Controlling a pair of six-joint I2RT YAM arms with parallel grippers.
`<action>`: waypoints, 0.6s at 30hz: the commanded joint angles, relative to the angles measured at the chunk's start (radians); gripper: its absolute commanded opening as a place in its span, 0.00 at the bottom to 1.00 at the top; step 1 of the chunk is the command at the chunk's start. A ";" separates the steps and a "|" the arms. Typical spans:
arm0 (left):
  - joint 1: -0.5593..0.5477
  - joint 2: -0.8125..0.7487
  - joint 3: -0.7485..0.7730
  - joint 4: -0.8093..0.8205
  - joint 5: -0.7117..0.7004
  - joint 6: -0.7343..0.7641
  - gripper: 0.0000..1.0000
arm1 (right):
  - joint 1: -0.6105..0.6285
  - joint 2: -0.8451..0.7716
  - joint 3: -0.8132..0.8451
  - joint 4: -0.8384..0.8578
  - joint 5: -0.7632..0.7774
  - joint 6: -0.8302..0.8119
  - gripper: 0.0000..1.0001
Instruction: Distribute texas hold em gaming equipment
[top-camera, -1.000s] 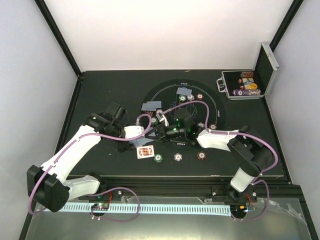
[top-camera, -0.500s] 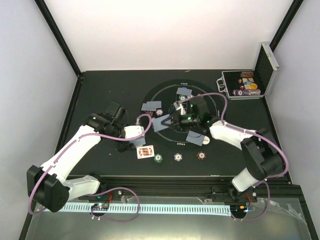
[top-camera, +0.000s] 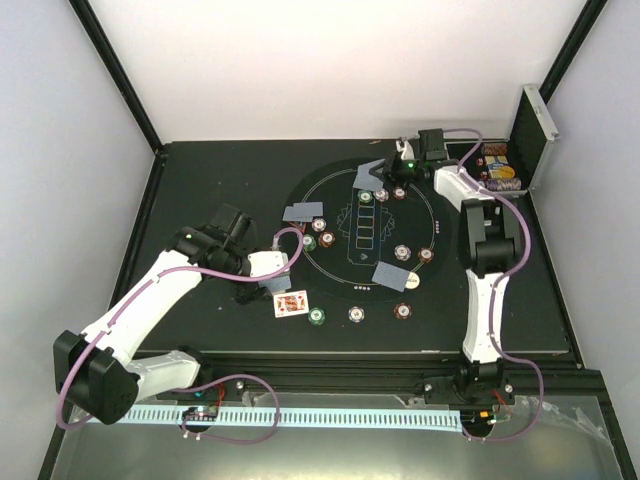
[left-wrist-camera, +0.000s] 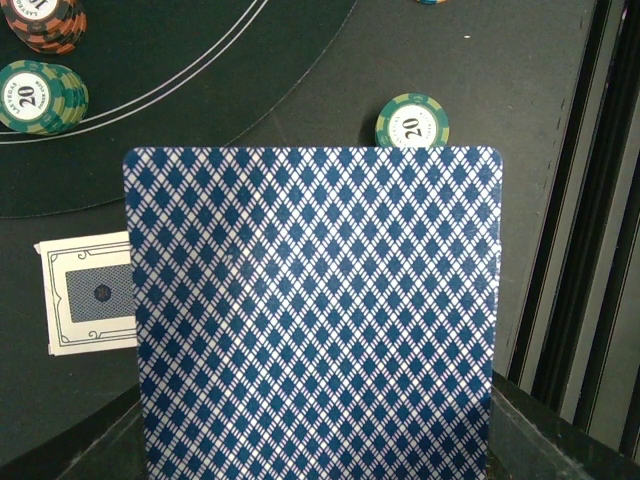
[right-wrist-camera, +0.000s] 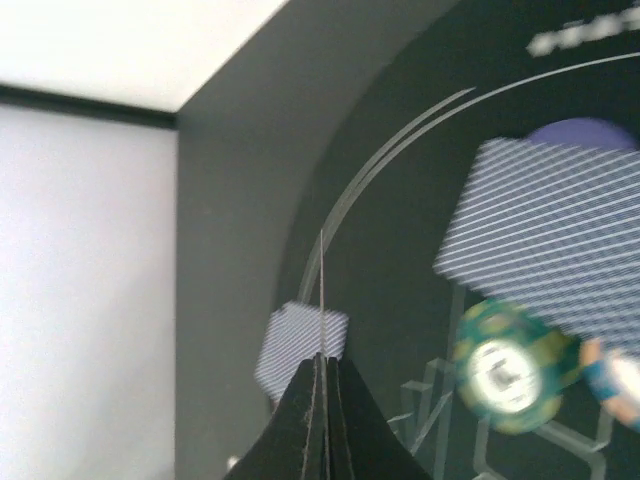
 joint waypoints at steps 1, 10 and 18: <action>0.003 0.002 0.038 0.001 0.015 -0.001 0.02 | -0.019 0.159 0.154 -0.118 0.049 -0.008 0.01; 0.003 0.011 0.043 0.003 0.015 -0.003 0.01 | -0.020 0.249 0.294 -0.200 0.108 -0.008 0.21; 0.003 0.002 0.047 0.003 0.024 -0.005 0.02 | -0.044 0.102 0.187 -0.296 0.201 -0.089 0.34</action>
